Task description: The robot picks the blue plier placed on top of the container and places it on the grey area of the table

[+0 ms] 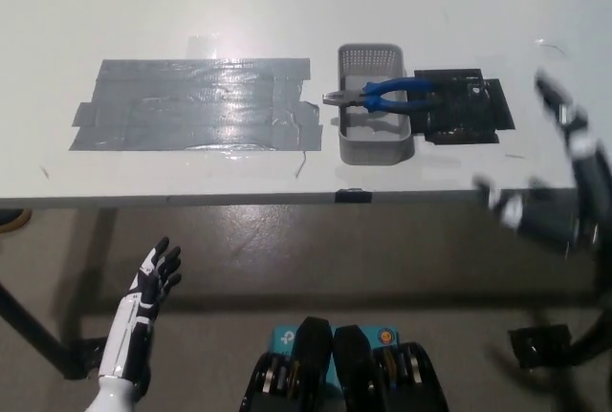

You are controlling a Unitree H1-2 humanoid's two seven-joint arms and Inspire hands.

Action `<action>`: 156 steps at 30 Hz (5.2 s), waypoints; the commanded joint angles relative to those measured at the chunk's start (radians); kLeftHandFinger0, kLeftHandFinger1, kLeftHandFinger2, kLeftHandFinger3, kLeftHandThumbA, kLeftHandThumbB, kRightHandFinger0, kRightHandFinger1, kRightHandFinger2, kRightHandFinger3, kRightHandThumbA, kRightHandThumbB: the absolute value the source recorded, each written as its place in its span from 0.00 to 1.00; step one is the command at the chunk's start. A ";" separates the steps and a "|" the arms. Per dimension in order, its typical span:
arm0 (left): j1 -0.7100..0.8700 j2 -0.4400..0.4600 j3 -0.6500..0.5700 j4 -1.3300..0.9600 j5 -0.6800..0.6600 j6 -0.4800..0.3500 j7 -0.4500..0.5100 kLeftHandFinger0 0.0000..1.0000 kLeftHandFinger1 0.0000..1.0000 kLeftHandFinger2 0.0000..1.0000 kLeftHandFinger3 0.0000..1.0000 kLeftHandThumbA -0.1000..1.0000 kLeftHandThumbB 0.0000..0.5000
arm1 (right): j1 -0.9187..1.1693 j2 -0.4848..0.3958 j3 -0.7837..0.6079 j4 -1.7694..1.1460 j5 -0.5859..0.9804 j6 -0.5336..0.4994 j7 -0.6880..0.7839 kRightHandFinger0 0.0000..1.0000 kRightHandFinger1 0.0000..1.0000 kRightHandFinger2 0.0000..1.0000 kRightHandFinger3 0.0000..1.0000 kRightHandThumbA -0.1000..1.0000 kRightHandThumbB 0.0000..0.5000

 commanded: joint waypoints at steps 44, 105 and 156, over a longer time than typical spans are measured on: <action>-0.052 0.002 -0.005 0.038 0.071 -0.057 0.010 1.00 1.00 1.00 1.00 1.00 0.32 | -1.022 0.135 0.569 1.308 -0.316 0.344 0.389 1.00 1.00 1.00 1.00 1.00 0.83; -0.090 0.014 0.001 0.050 0.065 -0.067 0.002 1.00 1.00 1.00 1.00 1.00 0.23 | -0.986 0.119 0.639 1.474 -0.486 0.009 -0.201 0.30 0.71 1.00 0.68 0.00 0.41; -0.060 -0.006 -0.060 -0.031 0.153 -0.039 0.010 1.00 1.00 1.00 1.00 1.00 0.40 | -1.020 0.465 0.629 1.657 -0.485 0.033 -0.142 1.00 1.00 1.00 1.00 0.79 0.73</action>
